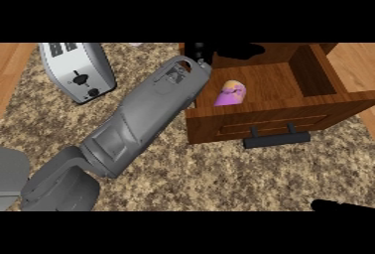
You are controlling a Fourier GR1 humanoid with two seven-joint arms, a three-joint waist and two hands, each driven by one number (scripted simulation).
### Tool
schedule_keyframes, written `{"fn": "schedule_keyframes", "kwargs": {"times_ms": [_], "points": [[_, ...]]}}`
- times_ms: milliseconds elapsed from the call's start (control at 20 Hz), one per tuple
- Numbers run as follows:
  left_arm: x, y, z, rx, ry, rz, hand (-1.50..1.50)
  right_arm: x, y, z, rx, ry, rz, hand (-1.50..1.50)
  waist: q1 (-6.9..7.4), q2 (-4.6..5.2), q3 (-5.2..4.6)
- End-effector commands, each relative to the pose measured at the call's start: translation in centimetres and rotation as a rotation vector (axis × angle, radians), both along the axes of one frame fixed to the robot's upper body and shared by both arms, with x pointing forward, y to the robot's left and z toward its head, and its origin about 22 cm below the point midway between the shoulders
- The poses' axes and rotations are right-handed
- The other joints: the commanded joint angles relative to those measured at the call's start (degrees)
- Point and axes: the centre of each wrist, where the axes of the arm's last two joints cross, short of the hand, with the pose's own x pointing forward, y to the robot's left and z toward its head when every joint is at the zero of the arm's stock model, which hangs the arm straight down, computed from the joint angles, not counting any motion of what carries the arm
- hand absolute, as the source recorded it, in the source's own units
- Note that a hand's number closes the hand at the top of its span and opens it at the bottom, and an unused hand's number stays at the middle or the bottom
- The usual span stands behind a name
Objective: Pick up the can, place it into the drawer and close the drawer
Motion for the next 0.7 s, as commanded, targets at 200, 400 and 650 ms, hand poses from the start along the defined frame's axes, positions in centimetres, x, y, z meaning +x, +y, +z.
{"fn": "schedule_keyframes", "kwargs": {"times_ms": [200, 400, 650], "points": [[0.0, -0.6, 1.7, -0.043, -0.059, 0.007, -1.5, 0.4, 2.7, 1.4, -0.261, -0.051, -0.044, -1.5, 2.27, -0.42, -0.08], [-0.3, -1.4, 2.8, -0.042, -0.072, 0.009, -1.5, 2.3, 2.8, 0.7, -0.448, -0.04, -0.083, -1.5, 3.31, -0.58, -0.04], [-0.5, -1.4, 2.5, -0.056, -0.044, 0.003, -1.5, 4.3, 3.6, -3.0, -0.597, -0.011, -0.103, -1.5, 5.14, -1.07, -0.01]]}}
